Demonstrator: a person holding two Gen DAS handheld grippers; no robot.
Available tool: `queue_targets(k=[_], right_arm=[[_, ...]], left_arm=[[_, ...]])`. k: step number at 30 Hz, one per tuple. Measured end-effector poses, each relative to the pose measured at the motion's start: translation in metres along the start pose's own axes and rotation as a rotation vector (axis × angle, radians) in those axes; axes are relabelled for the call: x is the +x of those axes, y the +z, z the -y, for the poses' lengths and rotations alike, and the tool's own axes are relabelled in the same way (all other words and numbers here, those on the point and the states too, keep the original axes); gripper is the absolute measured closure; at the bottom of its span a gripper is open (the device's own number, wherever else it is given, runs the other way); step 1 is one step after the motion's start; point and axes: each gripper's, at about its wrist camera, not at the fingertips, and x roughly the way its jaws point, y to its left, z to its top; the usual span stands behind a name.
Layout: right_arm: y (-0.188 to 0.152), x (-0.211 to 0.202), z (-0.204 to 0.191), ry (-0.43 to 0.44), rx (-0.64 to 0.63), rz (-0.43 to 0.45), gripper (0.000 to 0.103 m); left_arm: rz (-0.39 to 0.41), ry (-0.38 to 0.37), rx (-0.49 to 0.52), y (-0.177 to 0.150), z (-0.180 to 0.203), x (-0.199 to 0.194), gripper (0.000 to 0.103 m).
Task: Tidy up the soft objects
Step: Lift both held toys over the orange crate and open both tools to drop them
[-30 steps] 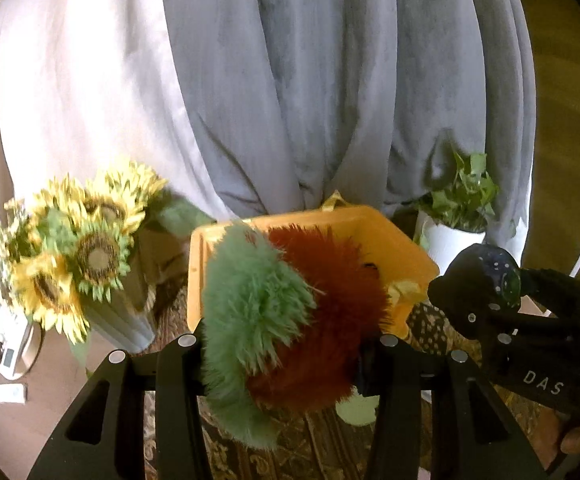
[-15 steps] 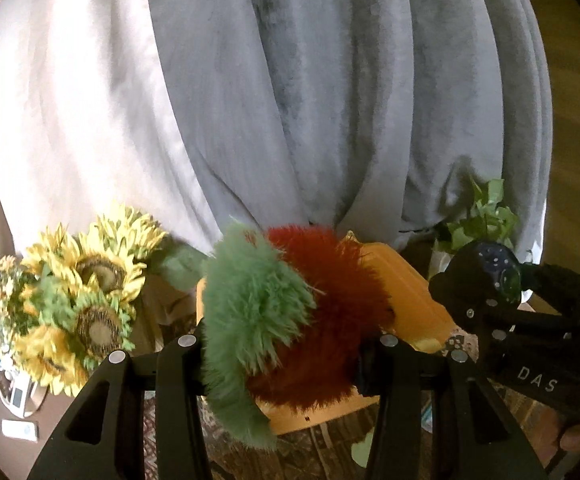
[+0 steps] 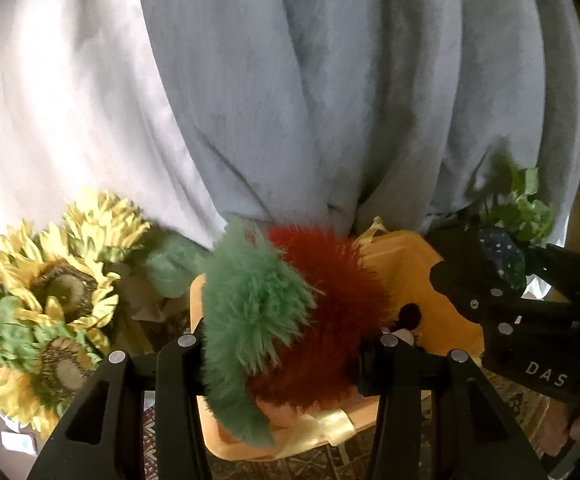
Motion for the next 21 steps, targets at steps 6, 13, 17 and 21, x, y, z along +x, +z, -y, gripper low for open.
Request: queue_targets(k=[6, 13, 17, 21], right_arm=[[0.0, 0.031, 0.004, 0.005, -0.003, -0.077, 0.041], [-0.005, 0.064, 0.008, 0.012, -0.013, -0.163, 0.04], [-0.007, 0.079, 0.014, 0.041, 0.024, -0.212, 0.034], [-0.004, 0.085, 0.02, 0.031, 0.047, -0.225, 0.031]], left_arm=[[-0.08, -0.004, 0.001, -0.006, -0.004, 0.031, 0.057], [-0.171, -0.021, 0.018, -0.012, -0.004, 0.061, 0.052], [-0.202, -0.033, 0.028, -0.015, -0.002, 0.071, 0.032], [-0.202, -0.012, 0.027, -0.014, -0.002, 0.071, 0.023]])
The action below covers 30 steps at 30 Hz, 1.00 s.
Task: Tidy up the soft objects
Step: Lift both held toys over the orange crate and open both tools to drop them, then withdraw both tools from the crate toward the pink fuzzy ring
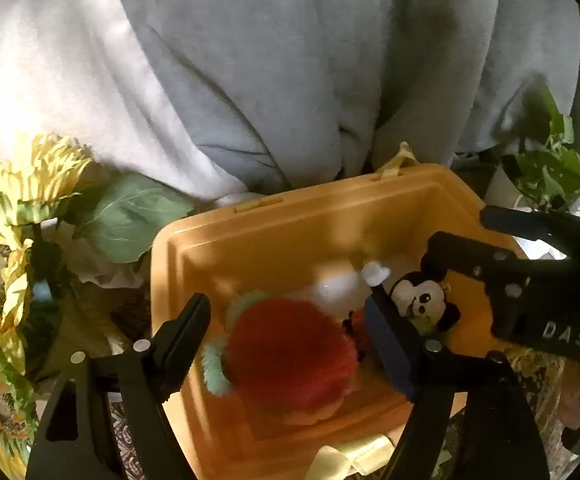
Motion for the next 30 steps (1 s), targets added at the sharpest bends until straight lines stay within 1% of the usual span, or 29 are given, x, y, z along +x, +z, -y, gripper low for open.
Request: queue_targets(k=[2, 5, 8, 12, 14, 18, 19, 23, 28, 30], right_arm=[[0.001, -0.001, 0.002, -0.015, 0.011, -0.002, 0.031], [0.0, -0.007, 0.003, -0.041, 0.01, 0.008, 0.031], [-0.001, -0.015, 0.004, -0.053, 0.016, 0.018, 0.031], [-0.003, -0.033, 0.006, -0.056, 0.036, 0.042, 0.031], [-0.005, -0.044, 0.006, -0.061, 0.039, 0.058, 0.031], [-0.013, -0.072, 0.001, -0.082, 0.033, 0.109, 0.031], [-0.016, -0.08, 0.0, -0.089, 0.032, 0.124, 0.031], [-0.03, -0.11, -0.003, -0.118, 0.027, 0.164, 0.031], [-0.049, -0.14, -0.004, -0.141, 0.038, 0.18, 0.031], [-0.058, -0.151, -0.003, -0.16, 0.046, 0.183, 0.031]], left_arm=[[0.002, 0.009, -0.004, 0.001, 0.0, -0.002, 0.022], [0.007, 0.047, -0.012, 0.0, 0.002, -0.011, 0.019], [0.028, 0.071, -0.025, -0.001, 0.003, -0.023, 0.018], [0.073, 0.081, -0.03, -0.005, 0.007, -0.048, 0.015], [0.105, 0.084, -0.031, -0.01, 0.011, -0.064, 0.01], [0.156, 0.092, -0.04, -0.02, 0.018, -0.091, 0.005], [0.158, 0.093, -0.042, -0.022, 0.019, -0.095, 0.004], [0.162, 0.077, -0.054, -0.035, 0.029, -0.116, 0.004], [0.161, 0.075, -0.067, -0.05, 0.042, -0.138, 0.004], [0.164, 0.063, -0.071, -0.058, 0.047, -0.146, 0.004]])
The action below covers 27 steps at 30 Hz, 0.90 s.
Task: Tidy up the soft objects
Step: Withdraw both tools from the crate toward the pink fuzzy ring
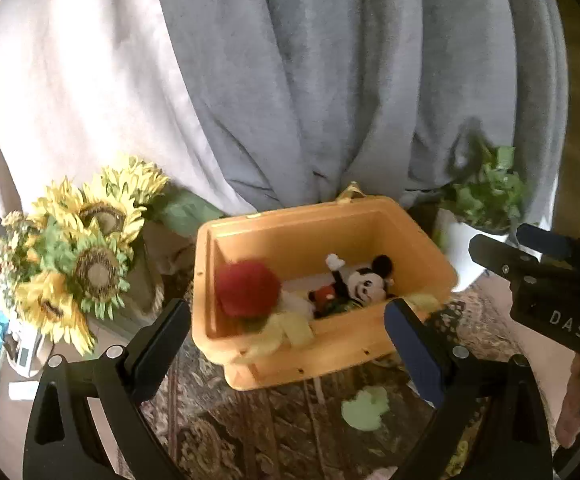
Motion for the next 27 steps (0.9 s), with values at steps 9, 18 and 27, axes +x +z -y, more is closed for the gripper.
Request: queue_targets(k=[9, 18, 27], right_arm=[[-0.042, -0.036, 0.017, -0.038, 0.051, -0.016, 0.031], [-0.088, -0.052, 0.03, -0.057, 0.097, -0.059, 0.031], [-0.132, -0.057, 0.033, -0.065, 0.117, -0.112, 0.031]], left_arm=[[-0.019, -0.053, 0.029, -0.036, 0.024, -0.023, 0.004], [-0.029, -0.119, 0.1, -0.072, 0.046, -0.031, 0.004], [-0.061, -0.19, 0.158, -0.11, 0.058, -0.033, 0.002]])
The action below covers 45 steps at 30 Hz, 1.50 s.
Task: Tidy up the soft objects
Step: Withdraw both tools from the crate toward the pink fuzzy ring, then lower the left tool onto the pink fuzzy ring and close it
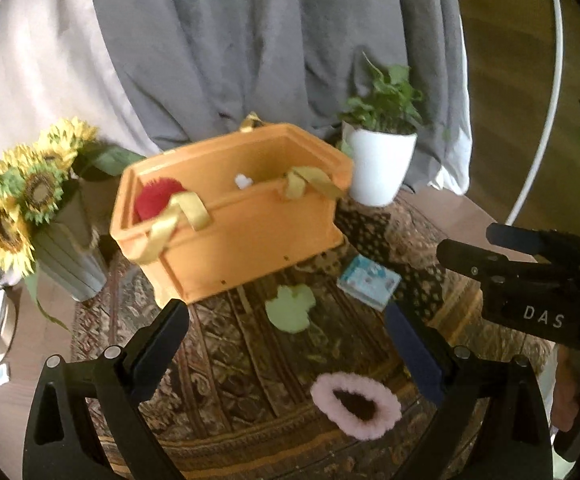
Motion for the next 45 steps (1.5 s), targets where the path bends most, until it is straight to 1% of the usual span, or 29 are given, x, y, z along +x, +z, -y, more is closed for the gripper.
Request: queue_targets(k=[5, 14, 23, 28, 32, 36, 39, 45], right_arm=[[-0.021, 0.003, 0.003, -0.005, -0.005, -0.034, 0.031], [-0.055, 0.018, 0.003, 0.006, -0.013, -0.118, 0.031], [-0.081, 0.042, 0.006, 0.008, -0.017, -0.208, 0.032], [-0.089, 0.052, 0.008, 0.011, -0.012, -0.249, 0.032], [-0.093, 0.06, 0.01, 0.01, -0.008, -0.272, 0.032], [-0.097, 0.068, 0.013, 0.013, 0.002, -0.295, 0.032], [-0.098, 0.073, 0.013, 0.016, -0.001, -0.301, 0.032], [-0.099, 0.084, 0.012, 0.022, 0.0, -0.324, 0.04]], left_arm=[[-0.028, -0.039, 0.016, -0.019, 0.007, 0.006, 0.002], [-0.061, -0.085, 0.07, -0.052, 0.019, 0.018, 0.001], [-0.147, -0.162, 0.083, -0.076, 0.025, 0.042, 0.0], [-0.2, -0.18, 0.073, -0.085, 0.026, 0.055, 0.0], [-0.223, -0.184, 0.073, -0.09, 0.027, 0.061, 0.0], [-0.253, -0.173, 0.081, -0.095, 0.029, 0.068, 0.0], [-0.283, -0.195, 0.069, -0.099, 0.028, 0.077, 0.0], [-0.318, -0.198, 0.043, -0.102, 0.029, 0.095, 0.0]])
